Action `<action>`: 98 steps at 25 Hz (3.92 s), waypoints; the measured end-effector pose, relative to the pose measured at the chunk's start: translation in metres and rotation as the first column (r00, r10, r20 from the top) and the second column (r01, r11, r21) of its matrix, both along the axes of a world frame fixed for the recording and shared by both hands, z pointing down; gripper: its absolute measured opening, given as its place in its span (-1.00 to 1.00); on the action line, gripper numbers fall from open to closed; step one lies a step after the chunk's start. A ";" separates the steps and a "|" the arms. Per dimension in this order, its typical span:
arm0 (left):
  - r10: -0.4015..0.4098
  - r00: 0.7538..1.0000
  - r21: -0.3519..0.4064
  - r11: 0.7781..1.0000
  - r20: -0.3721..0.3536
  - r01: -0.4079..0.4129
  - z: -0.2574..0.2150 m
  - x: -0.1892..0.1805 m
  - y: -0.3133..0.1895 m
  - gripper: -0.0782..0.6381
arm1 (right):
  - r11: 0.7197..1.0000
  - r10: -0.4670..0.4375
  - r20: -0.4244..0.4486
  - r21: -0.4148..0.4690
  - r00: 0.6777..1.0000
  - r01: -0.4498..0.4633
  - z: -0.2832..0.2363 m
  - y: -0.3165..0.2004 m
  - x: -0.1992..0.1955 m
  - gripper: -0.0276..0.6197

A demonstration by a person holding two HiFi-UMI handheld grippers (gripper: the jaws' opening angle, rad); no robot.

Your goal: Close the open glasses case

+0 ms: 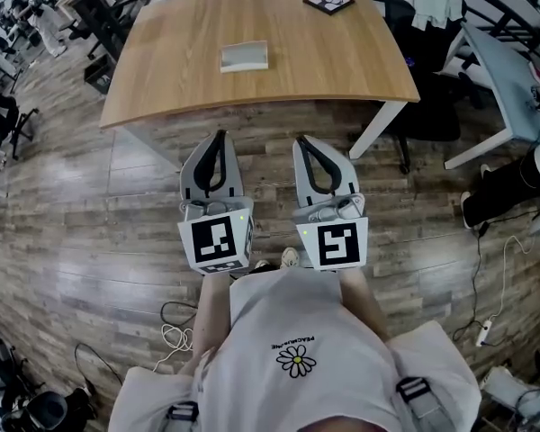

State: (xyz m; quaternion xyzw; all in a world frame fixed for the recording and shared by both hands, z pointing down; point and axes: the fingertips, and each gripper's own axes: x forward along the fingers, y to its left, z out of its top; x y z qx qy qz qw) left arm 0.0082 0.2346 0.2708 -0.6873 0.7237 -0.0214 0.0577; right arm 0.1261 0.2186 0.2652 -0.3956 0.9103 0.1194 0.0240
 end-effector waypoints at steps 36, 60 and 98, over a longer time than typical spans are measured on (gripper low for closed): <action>0.070 0.995 0.010 0.998 -0.076 -0.070 0.018 -0.092 -0.211 -0.73 | 0.999 0.018 -0.113 -0.041 0.993 -0.023 0.036 -0.198 -0.094 -0.89; 0.113 0.991 0.026 0.993 -0.072 -0.112 0.003 -0.212 -0.389 -0.73 | 0.995 0.087 -0.155 -0.027 0.984 -0.092 0.021 -0.393 -0.217 -0.89; 0.264 0.919 -0.102 0.947 -0.294 -0.305 0.074 -0.149 -0.456 -0.09 | 0.992 0.078 -0.128 -0.084 0.989 -0.089 0.024 -0.423 -0.173 -0.89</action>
